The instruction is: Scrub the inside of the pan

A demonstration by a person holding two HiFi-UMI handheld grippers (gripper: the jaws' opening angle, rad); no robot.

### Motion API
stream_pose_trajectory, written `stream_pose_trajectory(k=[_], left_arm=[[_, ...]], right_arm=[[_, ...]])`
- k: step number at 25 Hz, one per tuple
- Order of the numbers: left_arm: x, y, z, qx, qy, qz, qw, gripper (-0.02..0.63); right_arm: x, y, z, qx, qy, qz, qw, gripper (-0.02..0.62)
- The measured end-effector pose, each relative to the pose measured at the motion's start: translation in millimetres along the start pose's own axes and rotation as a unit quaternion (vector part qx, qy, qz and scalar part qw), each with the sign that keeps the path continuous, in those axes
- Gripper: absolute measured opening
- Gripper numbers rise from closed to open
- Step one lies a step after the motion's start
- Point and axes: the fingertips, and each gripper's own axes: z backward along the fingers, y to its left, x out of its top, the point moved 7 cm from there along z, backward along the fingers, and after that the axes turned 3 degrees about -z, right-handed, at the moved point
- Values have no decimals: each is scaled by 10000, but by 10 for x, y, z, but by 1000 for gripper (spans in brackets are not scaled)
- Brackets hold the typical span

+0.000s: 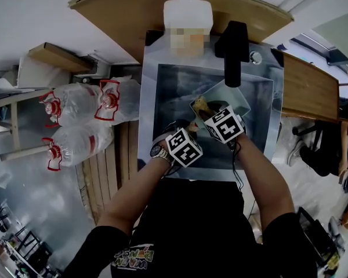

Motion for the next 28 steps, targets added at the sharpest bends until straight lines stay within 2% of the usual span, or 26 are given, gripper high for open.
stream_pose_trajectory(k=[14, 28], left_arm=[[-4, 17, 4, 38, 10, 16, 10000, 172], [-1, 19, 13, 27, 2, 39, 10000, 172]], right_arm=[[6, -64, -172, -251, 525, 670, 9961, 146], [-32, -652, -40, -828, 635, -11, 9945, 146]])
